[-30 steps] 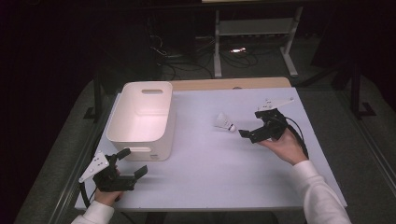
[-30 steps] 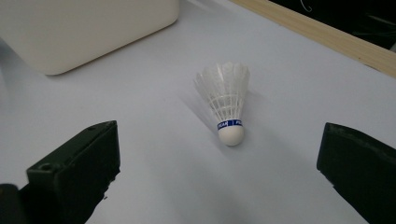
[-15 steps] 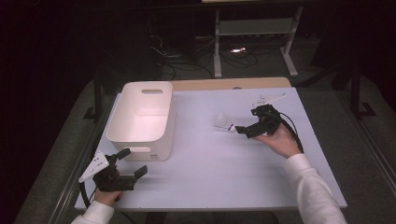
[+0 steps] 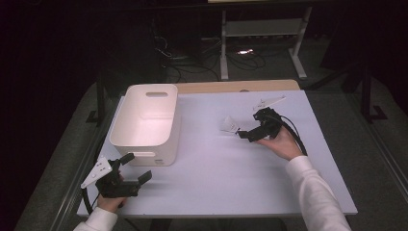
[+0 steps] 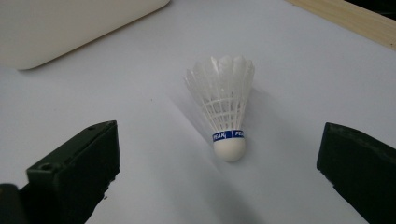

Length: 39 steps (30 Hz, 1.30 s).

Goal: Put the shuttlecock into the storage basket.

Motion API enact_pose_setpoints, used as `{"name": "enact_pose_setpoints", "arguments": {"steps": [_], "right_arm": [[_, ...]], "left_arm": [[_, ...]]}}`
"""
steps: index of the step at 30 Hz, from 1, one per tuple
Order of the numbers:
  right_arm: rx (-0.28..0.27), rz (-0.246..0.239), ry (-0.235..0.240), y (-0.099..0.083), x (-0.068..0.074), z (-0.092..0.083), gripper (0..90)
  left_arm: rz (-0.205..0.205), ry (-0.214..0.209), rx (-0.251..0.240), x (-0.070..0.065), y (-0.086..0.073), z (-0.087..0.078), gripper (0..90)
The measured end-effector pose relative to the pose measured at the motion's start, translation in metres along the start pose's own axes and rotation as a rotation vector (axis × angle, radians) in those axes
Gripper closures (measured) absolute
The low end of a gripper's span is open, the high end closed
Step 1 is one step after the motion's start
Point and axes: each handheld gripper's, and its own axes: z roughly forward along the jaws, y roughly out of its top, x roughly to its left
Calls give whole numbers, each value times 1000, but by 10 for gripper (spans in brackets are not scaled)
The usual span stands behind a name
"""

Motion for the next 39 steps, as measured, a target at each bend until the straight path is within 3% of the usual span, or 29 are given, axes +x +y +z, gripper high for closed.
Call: {"name": "enact_pose_setpoints", "arguments": {"steps": [13, 27, 33, 39], "right_arm": [[9, 37, 16, -3, -10, 23, 0], [51, 43, 2, -10, -18, 43, 0], [71, 35, -35, -12, -21, 50, 0], [84, 60, -21, -15, -25, 53, 40]], "left_arm": [[-3, -1, -5, 0, 0, 0, 0], [-1, -5, -4, 0, 0, 0, 0], [0, -7, -1, 1, 0, 0, 0], [5, -9, 3, 1, 0, 1, 0]]}}
